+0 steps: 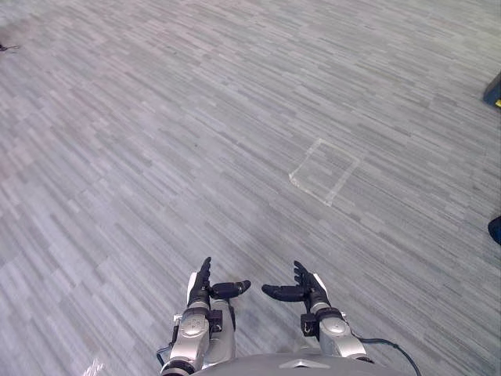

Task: Organize the slippers on the shoe rack

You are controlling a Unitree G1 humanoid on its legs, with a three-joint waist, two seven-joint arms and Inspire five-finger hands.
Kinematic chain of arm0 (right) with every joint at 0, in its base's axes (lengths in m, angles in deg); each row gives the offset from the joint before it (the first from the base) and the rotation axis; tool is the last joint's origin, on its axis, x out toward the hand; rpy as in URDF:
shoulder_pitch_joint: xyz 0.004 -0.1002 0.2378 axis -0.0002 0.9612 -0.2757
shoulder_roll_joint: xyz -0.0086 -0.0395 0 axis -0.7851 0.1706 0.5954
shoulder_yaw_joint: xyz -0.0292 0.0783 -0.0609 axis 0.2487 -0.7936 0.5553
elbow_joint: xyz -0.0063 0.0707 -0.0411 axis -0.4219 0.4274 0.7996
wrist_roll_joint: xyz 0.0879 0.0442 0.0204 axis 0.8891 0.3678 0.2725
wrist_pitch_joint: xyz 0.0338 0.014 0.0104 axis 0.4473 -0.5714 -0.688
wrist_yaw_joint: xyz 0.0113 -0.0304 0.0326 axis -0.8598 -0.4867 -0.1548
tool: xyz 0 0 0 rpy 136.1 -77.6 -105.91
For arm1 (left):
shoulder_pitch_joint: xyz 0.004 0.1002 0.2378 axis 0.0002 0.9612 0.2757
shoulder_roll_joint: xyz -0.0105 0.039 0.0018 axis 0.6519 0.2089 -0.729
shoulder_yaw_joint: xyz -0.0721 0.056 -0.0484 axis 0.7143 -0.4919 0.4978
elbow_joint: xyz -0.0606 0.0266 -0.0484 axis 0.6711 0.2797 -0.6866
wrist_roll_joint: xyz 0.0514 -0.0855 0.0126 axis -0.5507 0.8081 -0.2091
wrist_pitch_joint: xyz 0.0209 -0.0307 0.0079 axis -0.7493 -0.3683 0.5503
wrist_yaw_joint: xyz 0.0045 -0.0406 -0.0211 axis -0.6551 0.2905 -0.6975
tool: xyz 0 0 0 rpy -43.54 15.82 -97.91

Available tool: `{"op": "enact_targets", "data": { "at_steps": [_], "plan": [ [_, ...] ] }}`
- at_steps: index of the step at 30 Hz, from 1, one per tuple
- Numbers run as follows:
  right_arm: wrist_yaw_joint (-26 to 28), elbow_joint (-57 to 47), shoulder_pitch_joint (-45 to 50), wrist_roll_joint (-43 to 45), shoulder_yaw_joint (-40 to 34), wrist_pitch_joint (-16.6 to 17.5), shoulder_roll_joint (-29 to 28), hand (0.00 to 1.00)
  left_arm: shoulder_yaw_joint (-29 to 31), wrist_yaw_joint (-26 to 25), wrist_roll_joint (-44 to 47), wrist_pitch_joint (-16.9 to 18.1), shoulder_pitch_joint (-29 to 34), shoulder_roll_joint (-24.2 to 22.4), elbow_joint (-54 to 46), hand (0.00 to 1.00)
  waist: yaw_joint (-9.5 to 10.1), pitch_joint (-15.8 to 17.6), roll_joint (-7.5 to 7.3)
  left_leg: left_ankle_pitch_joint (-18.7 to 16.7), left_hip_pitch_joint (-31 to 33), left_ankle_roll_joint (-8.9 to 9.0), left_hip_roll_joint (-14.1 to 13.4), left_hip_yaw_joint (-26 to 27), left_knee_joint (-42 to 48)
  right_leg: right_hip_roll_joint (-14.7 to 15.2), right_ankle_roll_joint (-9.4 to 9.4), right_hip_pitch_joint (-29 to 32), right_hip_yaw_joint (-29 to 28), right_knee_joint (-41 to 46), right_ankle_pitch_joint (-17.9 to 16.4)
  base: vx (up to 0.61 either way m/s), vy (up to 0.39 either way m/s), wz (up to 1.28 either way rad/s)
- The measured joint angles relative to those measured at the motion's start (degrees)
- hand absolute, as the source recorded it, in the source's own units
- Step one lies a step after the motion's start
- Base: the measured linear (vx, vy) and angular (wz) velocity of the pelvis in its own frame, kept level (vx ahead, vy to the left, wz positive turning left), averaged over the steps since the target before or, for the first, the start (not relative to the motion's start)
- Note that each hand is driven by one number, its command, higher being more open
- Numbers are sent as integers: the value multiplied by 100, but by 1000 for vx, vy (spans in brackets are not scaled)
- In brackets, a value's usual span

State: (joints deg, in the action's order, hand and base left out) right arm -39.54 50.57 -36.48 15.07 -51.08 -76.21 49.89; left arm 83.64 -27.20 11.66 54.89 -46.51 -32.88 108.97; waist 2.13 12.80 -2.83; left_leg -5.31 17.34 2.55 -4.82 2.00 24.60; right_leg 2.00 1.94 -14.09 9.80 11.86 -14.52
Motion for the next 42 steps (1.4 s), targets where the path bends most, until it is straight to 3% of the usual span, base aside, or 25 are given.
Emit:
{"op": "enact_targets", "data": {
  "at_steps": [2,3,5,6,9,10,11,12,13,15,18,20,21,22,24,26,27,30,31,32,33,35,38,40,42],
  "plan": [
    [4,53,17,-19,-97,-19,18,100,-18,0,37,-22,20,-7,105,100,6,5,-16,-417,-490,-139,87,288,-11,442,113,601,73,1923,72,557,213,-46],
    [5,85,-3,-49,-123,-21,52,100,-44,-2,38,-24,34,32,165,100,1,27,-46,-535,-865,-242,161,456,-175,781,27,1035,183,3121,371,529,200,-58],
    [29,109,-3,-68,-138,-23,48,100,-147,-37,37,-58,36,119,364,100,-123,67,43,-719,-1530,-338,219,552,-456,1070,-172,1599,400,4392,119,567,155,-36],
    [56,107,-13,-118,-17,-22,56,100,-182,-82,36,-95,66,153,426,100,-236,104,189,-742,-2127,-342,86,617,-874,932,-252,2063,683,4376,-174,520,84,-17],
    [113,112,-102,-120,98,-23,48,100,-181,-111,37,-94,105,160,432,100,-239,177,316,-740,-2645,-341,-135,826,-1267,742,-327,2697,1198,3311,-233,542,-4,-24],
    [129,113,-171,-122,200,-25,39,100,-178,-105,37,-95,139,173,437,100,-257,180,299,-743,-2853,-337,-196,877,-1452,574,-194,3052,1253,2030,50,520,-87,-3],
    [143,115,-182,-120,200,-25,3,100,-179,-91,36,-95,145,188,458,100,-271,136,137,-773,-3042,-286,-171,891,-1624,478,-95,3140,1215,680,659,568,-137,15],
    [146,147,-178,-119,194,-16,-8,100,-178,-74,32,-97,156,210,497,100,-319,121,92,-838,-3194,-147,-126,866,-1717,395,-114,3072,1176,223,1612,612,-163,19],
    [146,326,-284,-121,187,-14,13,100,-160,-45,23,-107,124,167,629,100,-328,89,181,-886,-3310,-53,-275,832,-1770,223,-619,2969,1154,142,2024,696,-184,-22],
    [101,460,-554,-123,33,-51,65,100,-186,22,-31,-108,33,64,751,100,-320,123,171,-514,-3490,27,-150,704,-1706,348,-683,3281,810,1284,1242,546,-145,-50],
    [90,430,-382,-120,-74,-51,204,100,-242,40,-92,-71,52,-105,762,100,-369,-17,315,-341,-3494,210,-232,407,-1160,403,-754,3148,854,1724,924,392,-124,8],
    [100,423,-181,-118,-74,-55,240,100,-213,44,-95,-11,90,-177,769,100,-379,-171,408,-91,-2908,633,-392,79,330,224,-582,2636,1018,1267,528,368,-153,11],
    [114,356,-135,-116,-60,-98,264,100,-127,50,-97,-27,93,-240,755,100,-380,-175,596,367,-2403,1129,-622,-107,1504,-5,-588,2290,1042,913,522,369,-98,-7],
    [111,294,-88,-117,-49,-107,266,100,-92,54,-101,-30,128,-259,753,100,-370,-185,671,562,-2131,1231,-762,-125,2134,-134,-626,2101,1031,706,510,362,-32,-20],
    [96,231,-58,-103,-39,-125,98,100,120,46,-101,-32,169,-220,527,100,-244,-139,669,-43,-1134,1018,-1121,303,3941,-420,-697,1368,800,169,482,369,-22,-47],
    [98,236,-128,-105,32,-124,-14,100,220,24,-91,-17,164,-99,370,100,-164,-99,487,-651,-684,541,-1067,713,3592,-395,-640,956,482,-150,524,375,10,-84],
    [98,238,-187,-108,92,-117,-25,100,306,5,-88,-12,162,-93,320,100,-70,-69,417,-920,-463,382,-959,777,2771,-361,-591,786,244,-254,557,372,53,-102],
    [70,252,-265,-116,16,-117,-34,100,306,-14,-87,-8,83,-38,313,100,15,15,358,-842,-212,283,-476,286,692,-135,-411,417,-70,-455,478,349,192,-75],
    [49,270,-218,-117,-44,-115,29,100,286,-43,-85,-9,87,-58,320,100,23,-12,419,-176,-235,334,-260,-150,-498,-52,-163,196,-220,-570,326,386,278,-66],
    [36,276,-192,-117,-43,-114,57,100,284,-44,-82,-10,96,-73,324,100,31,-19,433,129,-261,422,-263,-174,-533,-44,-102,141,-260,-581,286,532,372,-49],
    [-5,400,-176,-125,-49,-123,60,100,266,-52,-77,-14,105,-4,348,100,19,-49,330,357,-336,201,-113,-125,-404,100,39,-34,-348,-655,189,383,236,-18],
    [-7,418,-94,-229,-66,-129,36,100,245,-57,-73,-25,33,90,398,100,6,-135,89,25,-274,49,102,-56,-198,332,54,-8,-317,-555,197,488,275,1],
    [3,521,-49,-232,-161,-147,37,100,219,-34,-73,-112,93,126,462,100,12,-115,138,-516,-830,-164,177,259,-132,665,149,516,-405,1316,190,446,271,-35],
    [14,527,-46,-289,-158,-146,14,100,148,-46,-38,-140,247,203,482,100,-4,-78,210,-669,-1457,-312,231,595,-372,1066,441,1228,-332,3191,425,386,206,-75],
    [34,531,-88,-343,-148,-144,15,100,-15,-84,-27,-140,275,229,592,100,-100,-90,293,-742,-2021,-363,208,736,-729,1312,82,1814,304,4059,149,385,138,-46]
  ]
}}
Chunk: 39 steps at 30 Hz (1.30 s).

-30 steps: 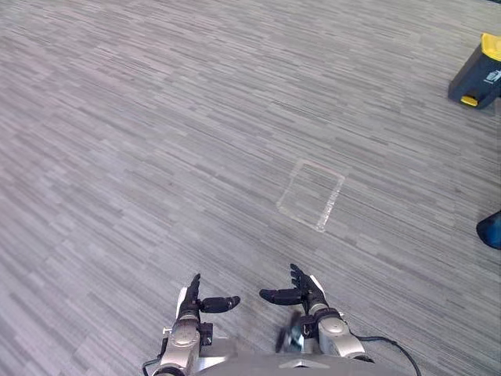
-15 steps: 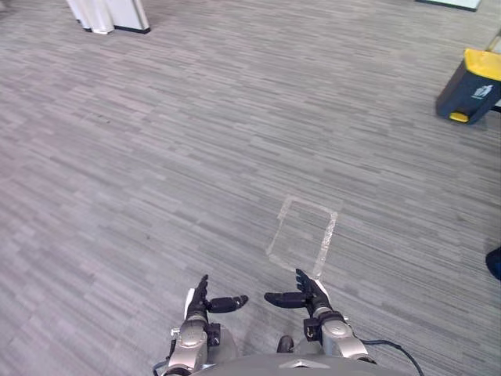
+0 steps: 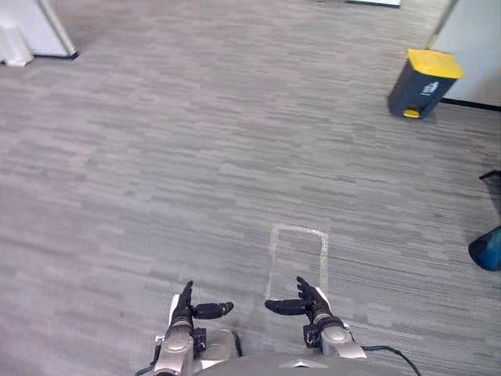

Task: Organize the slippers on the shoe rack

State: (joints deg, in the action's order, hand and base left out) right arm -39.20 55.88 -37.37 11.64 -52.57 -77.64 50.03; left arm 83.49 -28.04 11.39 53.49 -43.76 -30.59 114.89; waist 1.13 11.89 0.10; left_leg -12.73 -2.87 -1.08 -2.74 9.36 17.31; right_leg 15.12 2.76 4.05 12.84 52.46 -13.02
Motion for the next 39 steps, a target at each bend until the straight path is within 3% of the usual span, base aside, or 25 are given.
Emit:
{"op": "enact_targets", "data": {
  "at_steps": [2,3,5,6,7,9,11,13,14,15,16,18,20,21,24,25,26,30,33,35,36,37,38,39],
  "plan": [
    [4,-1,-47,-40,15,8,3,100,-135,-1,12,0,-22,-12,9,100,-37,13,88,8,-350,12,-117,90,-319,-64,-154,348,523,-216,-200,397,36,-22],
    [7,6,-124,-104,42,11,5,100,-170,27,57,-1,-13,-44,11,100,-44,70,191,11,-585,19,-268,183,-545,-190,-170,636,998,-907,-236,393,-26,-29],
    [11,26,-181,-104,90,9,7,100,-164,52,70,-2,-13,-65,37,100,-46,76,178,14,-748,63,-363,272,-719,-322,-167,837,1418,-1903,-79,407,-82,-19],
    [21,39,-190,-105,111,8,1,100,-159,58,74,-2,-9,-62,46,100,-45,56,108,4,-874,134,-369,335,-823,-442,-218,898,1628,-2731,296,529,-174,-15],
    [33,83,-148,-106,112,14,-21,100,-140,98,69,-2,4,31,64,100,-75,-8,-124,-151,-1082,407,-238,380,-894,-629,-812,853,1469,-3711,1675,443,-158,-19],
    [32,171,-273,-109,85,9,110,100,-133,97,66,-7,-31,-96,181,100,-34,-13,172,-195,-1205,461,-492,395,-899,-937,-804,837,1342,-3605,1452,462,-160,-52],
    [2,197,-305,-108,-116,9,154,100,-142,103,60,-2,-101,-199,215,100,-119,-16,212,-120,-1175,488,-600,299,-609,-1028,-818,857,1287,-3389,1122,380,-169,-33],
    [-28,193,-229,-100,-248,2,204,100,-153,177,47,-2,-182,-253,236,100,-173,-36,220,-77,-893,596,-809,61,346,-1170,-797,567,1342,-3552,945,297,-156,3],
    [-29,195,-197,-101,-253,-1,237,100,-148,186,46,-2,-209,-270,235,100,-173,-37,218,27,-652,795,-933,-22,1010,-1262,-760,378,1340,-3710,914,319,-126,-8],
    [-36,188,-141,-100,-247,0,267,100,-143,200,45,0,-248,-277,228,100,-159,-34,222,278,-259,1190,-1119,-139,2056,-1411,-791,56,1287,-3998,893,380,-103,-28],
    [-46,205,-123,-94,-250,-3,274,100,-82,222,45,7,-243,-297,171,100,-135,-48,234,9,177,1216,-1220,-143,3042,-1559,-832,-234,1149,-4248,902,374,-63,-42],
    [-46,211,-125,-93,-248,-3,258,100,15,223,50,13,-236,-305,106,100,-101,-54,210,-309,452,1059,-1168,-73,3286,-1600,-839,-401,937,-4366,903,223,35,-65],
    [-47,212,-133,-93,-240,-2,245,100,80,208,57,12,-232,-307,29,100,14,-48,175,-626,749,754,-853,-139,2536,-1602,-785,-582,440,-4425,936,238,129,-126],
    [-56,219,-135,-93,-243,-3,241,100,84,193,59,12,-234,-299,-4,100,72,-39,161,-669,851,676,-663,-420,1972,-1599,-767,-649,137,-4431,942,268,237,-160],
    [-75,248,-96,-95,-337,-7,238,100,84,171,73,15,-242,-279,-12,100,125,-9,175,-506,994,650,-276,-1577,693,-1537,-490,-797,-583,-4347,839,210,247,-123],
    [-83,245,-61,-95,-339,-6,270,100,84,174,76,16,-239,-293,10,100,124,1,247,-131,965,721,-282,-1751,493,-1558,-390,-810,-730,-4280,776,198,311,-106],
    [-100,245,11,-94,-359,-28,323,100,84,186,88,12,-215,-348,53,100,125,-40,334,287,833,598,-287,-1694,539,-1608,-241,-839,-977,-4155,665,197,309,-95],
    [-120,244,97,-99,-344,-72,147,100,86,178,103,-7,-139,-48,183,100,127,-114,-9,80,505,349,-65,-1017,407,-1266,24,-830,-1535,-4108,554,182,286,-64],
    [-110,260,90,-101,-344,-81,133,100,106,159,173,-46,-133,-45,249,100,141,-107,-10,-8,113,209,19,-447,136,-1108,197,-593,-1765,-3602,409,125,185,-91],
    [-70,263,-2,-101,-337,-70,99,100,97,158,173,-49,-108,-54,249,100,135,-67,94,20,-72,159,-46,27,-107,-958,151,-280,-1178,-3145,375,67,93,-131],
    [-45,342,-94,-103,-323,-68,58,100,95,142,176,-52,-110,-48,250,100,146,-70,65,31,-260,143,-51,442,-276,-635,14,-45,29,-2826,289,69,70,-122],
    [-41,368,-113,-104,-322,-69,45,100,90,140,176,-53,-106,-42,252,100,145,-70,65,31,-293,143,-52,567,-302,-539,-24,-14,403,-2809,273,97,45,-135],
    [-29,363,-138,-104,-323,-82,39,100,89,135,176,-60,-106,-44,271,100,121,-66,66,30,-392,144,-69,831,-370,-370,-233,16,1132,-2851,251,101,16,-75],
    [-33,367,-160,-107,-323,-84,46,100,86,136,176,-70,-108,-55,289,100,81,-66,85,31,-422,145,-96,899,-422,-352,-236,15,1292,-2873,273,149,-9,-82]
  ]
}}
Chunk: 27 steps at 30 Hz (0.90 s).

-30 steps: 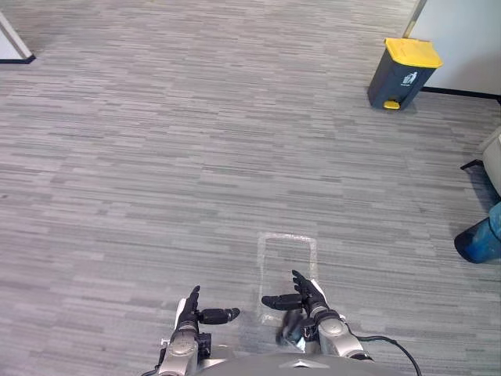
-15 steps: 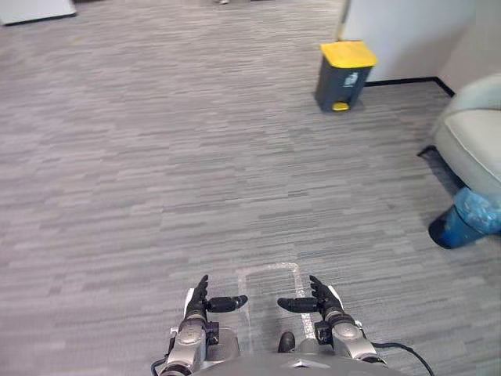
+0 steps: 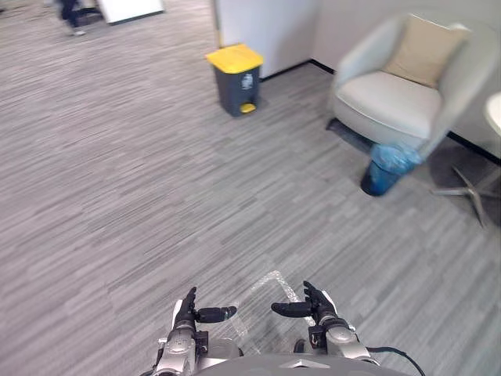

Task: Organize the slippers on the shoe rack

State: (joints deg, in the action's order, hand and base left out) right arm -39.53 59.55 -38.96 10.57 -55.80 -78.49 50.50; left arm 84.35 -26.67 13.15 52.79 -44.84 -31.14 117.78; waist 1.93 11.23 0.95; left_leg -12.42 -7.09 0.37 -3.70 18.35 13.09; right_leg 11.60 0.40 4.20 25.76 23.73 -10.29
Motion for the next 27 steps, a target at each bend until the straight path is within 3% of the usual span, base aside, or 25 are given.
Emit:
{"op": "enact_targets", "data": {
  "at_steps": [2,4,7,9,10,11,13,15,16,18,19,20,22,25,27],
  "plan": [
    [-7,65,-109,-1,-6,3,29,100,8,12,13,-4,1,-32,47,100,-27,-6,32,75,-197,126,-111,371,-369,-10,-38,200,722,112,102,185,-45,-94],
    [-38,110,-118,-1,-28,-3,73,100,-43,114,-6,-15,-62,-48,128,100,-83,-2,54,150,-297,249,-164,477,-550,-270,-168,188,643,-119,156,193,-74,-80],
    [-49,108,-96,1,-85,-2,172,100,-49,129,-13,-16,-106,-73,127,100,-92,-2,60,167,-308,279,-248,468,-537,-466,-250,108,565,-443,203,76,-59,-32],
    [-120,114,-18,7,-263,-8,216,100,-52,152,-20,-15,-134,-108,116,100,-104,4,51,55,-60,440,-463,398,259,-687,-293,-226,564,-1066,301,73,-104,-16],
    [-129,105,32,8,-249,6,251,100,-50,152,-24,-16,-133,-91,106,100,-102,17,71,-51,316,503,-718,253,1308,-846,-286,-476,539,-1433,407,59,-95,-26],
    [-139,100,34,8,-239,8,278,100,-44,151,-14,-19,-129,-90,53,100,-59,47,162,-51,711,491,-1026,133,2458,-1031,-287,-690,409,-1650,425,81,-78,-39],
    [-158,105,28,13,-245,7,349,100,-32,145,-11,-23,-107,-128,-50,100,15,83,318,-270,1181,476,-1209,-229,3356,-1199,-425,-783,206,-1691,400,138,13,-66],
    [-182,106,26,14,-256,-4,357,100,-56,163,-20,-21,-119,-154,-153,100,86,155,325,-624,1524,393,-896,-688,3191,-1133,-421,-855,-226,-1667,413,171,94,-94],
    [-183,103,25,14,-254,0,354,100,-54,162,-20,-21,-109,-148,-165,100,90,168,306,-633,1559,404,-786,-820,2989,-1102,-401,-857,-323,-1649,423,137,132,-91],
    [-233,100,13,15,-262,3,334,100,-56,142,-21,-21,-121,-125,-186,100,92,203,258,-575,1603,415,-266,-1724,1655,-985,-260,-833,-759,-1538,407,122,181,-106],
    [-251,99,11,12,-302,2,336,100,-55,140,-20,-21,-119,-134,-184,100,91,208,281,-303,1577,470,-94,-2351,986,-976,-158,-827,-984,-1469,363,124,212,-114],
    [-259,102,22,10,-356,3,349,100,-52,127,-14,-24,-99,-164,-182,100,120,191,345,335,1403,477,3,-2614,785,-1011,-42,-835,-1196,-1430,333,204,309,-91],
    [-286,103,30,9,-362,13,277,100,-63,106,-13,-4,-146,-82,-183,100,93,209,135,255,1331,299,131,-2437,868,-891,91,-881,-1405,-1504,328,178,211,-50],
    [-277,108,76,9,-383,-1,186,100,-57,95,-5,-47,-128,-27,-175,100,122,185,30,214,1160,247,255,-2294,844,-753,195,-993,-1634,-1645,385,130,143,-39],
    [-275,103,91,10,-450,10,164,100,-64,107,-6,-53,-123,-31,-156,100,116,186,36,212,1004,239,316,-2261,741,-698,219,-1105,-1688,-1721,396,104,94,-22]
  ]
}}
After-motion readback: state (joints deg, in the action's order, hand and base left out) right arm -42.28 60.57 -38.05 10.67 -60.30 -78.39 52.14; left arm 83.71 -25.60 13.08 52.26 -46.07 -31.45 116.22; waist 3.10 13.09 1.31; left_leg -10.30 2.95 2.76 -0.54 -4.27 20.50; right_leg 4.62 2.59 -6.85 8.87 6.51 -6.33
